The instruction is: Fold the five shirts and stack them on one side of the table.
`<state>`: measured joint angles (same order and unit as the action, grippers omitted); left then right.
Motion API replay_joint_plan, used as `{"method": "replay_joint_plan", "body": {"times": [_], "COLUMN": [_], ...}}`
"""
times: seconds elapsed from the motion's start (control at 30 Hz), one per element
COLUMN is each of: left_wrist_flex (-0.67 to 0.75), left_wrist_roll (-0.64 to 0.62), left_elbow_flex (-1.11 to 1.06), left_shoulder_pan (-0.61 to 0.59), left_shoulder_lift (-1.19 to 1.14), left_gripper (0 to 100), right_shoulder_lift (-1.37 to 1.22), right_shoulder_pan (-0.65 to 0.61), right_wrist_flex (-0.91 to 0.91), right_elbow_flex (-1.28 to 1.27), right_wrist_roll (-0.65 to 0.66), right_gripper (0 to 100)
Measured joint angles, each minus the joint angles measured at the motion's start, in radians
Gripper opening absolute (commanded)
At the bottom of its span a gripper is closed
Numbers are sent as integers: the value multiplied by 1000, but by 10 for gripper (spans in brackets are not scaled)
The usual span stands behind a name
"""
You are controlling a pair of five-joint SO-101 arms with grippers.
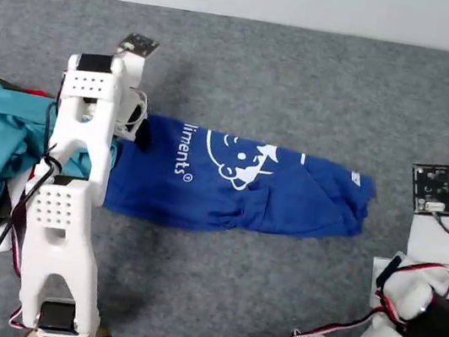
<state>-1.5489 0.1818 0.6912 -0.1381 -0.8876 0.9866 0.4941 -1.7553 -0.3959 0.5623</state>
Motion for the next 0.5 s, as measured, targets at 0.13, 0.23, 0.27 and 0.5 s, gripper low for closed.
{"method": "replay_joint_plan", "body": {"times": [0.13,0.23,0.27,0.5], "left_wrist_flex": [5,5,-3,-84], "left_wrist_roll": [0,0,3,40], "left_elbow_flex": [20,41,48,95], "left_shoulder_pan": [0,5,11,115], "left_shoulder_lift": [-28,-55,-60,-91], "left_gripper": [226,161,133,6], "right_shoulder_lift": [8,8,8,8], "right_shoulder_pan": [0,0,0,0], "right_wrist_flex": [0,0,0,0], "right_elbow_flex": [0,0,0,0], "right_wrist_roll": [0,0,0,0], "right_gripper": [219,219,219,219]}}
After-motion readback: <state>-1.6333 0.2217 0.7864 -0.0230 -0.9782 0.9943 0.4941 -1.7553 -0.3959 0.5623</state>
